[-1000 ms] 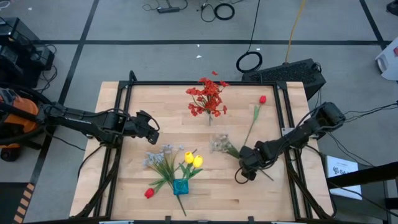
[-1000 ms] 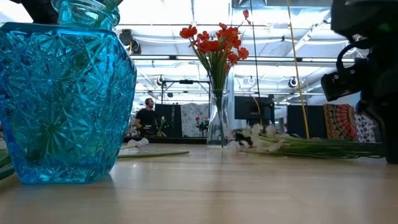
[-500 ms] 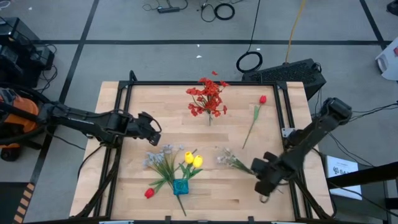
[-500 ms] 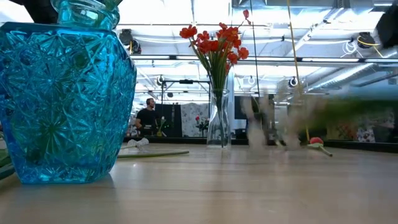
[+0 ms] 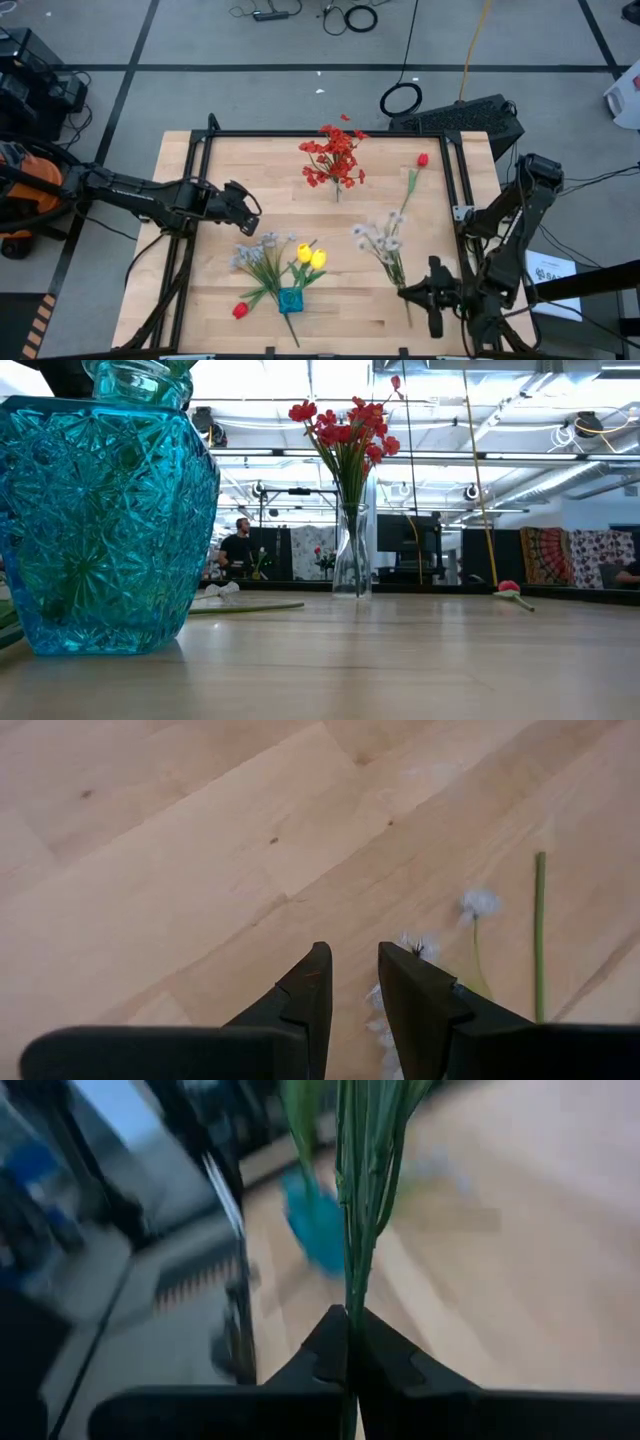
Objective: Sort flowers into vase by color
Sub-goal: Put the top white flowers into the blue flower vase
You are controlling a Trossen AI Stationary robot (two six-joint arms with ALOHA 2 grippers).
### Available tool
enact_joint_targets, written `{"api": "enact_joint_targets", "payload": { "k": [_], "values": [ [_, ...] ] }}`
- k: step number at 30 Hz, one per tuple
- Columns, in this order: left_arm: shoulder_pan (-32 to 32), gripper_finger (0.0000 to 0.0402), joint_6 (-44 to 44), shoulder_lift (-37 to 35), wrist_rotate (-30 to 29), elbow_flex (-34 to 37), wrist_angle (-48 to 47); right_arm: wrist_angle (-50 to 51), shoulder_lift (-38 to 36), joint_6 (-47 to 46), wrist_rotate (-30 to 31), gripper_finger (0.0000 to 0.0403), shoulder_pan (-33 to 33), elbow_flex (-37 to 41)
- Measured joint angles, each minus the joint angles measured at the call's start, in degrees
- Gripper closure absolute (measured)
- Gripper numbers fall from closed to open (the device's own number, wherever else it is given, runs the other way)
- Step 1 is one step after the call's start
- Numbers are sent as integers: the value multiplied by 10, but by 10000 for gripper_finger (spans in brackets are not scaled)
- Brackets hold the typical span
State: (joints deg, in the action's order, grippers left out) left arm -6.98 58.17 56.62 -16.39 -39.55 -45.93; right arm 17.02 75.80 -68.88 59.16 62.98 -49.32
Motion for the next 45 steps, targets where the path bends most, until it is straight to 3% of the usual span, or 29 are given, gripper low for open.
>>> {"api": "enact_joint_targets", "payload": {
  "k": [4,11,14,23,30,40,45],
  "values": [
    [0,311,-63,0,29,0,0,-176,34,156,70,403,-26,0],
    [0,311,-122,0,36,0,8,-528,122,402,70,403,-97,-1],
    [0,311,-138,0,38,0,8,-601,168,476,66,403,-122,-36],
    [0,311,-171,0,46,0,8,-602,321,648,22,402,-193,-253],
    [0,311,-196,0,46,0,5,-601,426,697,-35,402,-255,-383],
    [-4,311,-196,0,46,0,5,-592,474,728,-35,402,-286,-419],
    [-11,311,-197,0,47,0,4,-537,475,690,-36,402,-285,-419]
  ]
}}
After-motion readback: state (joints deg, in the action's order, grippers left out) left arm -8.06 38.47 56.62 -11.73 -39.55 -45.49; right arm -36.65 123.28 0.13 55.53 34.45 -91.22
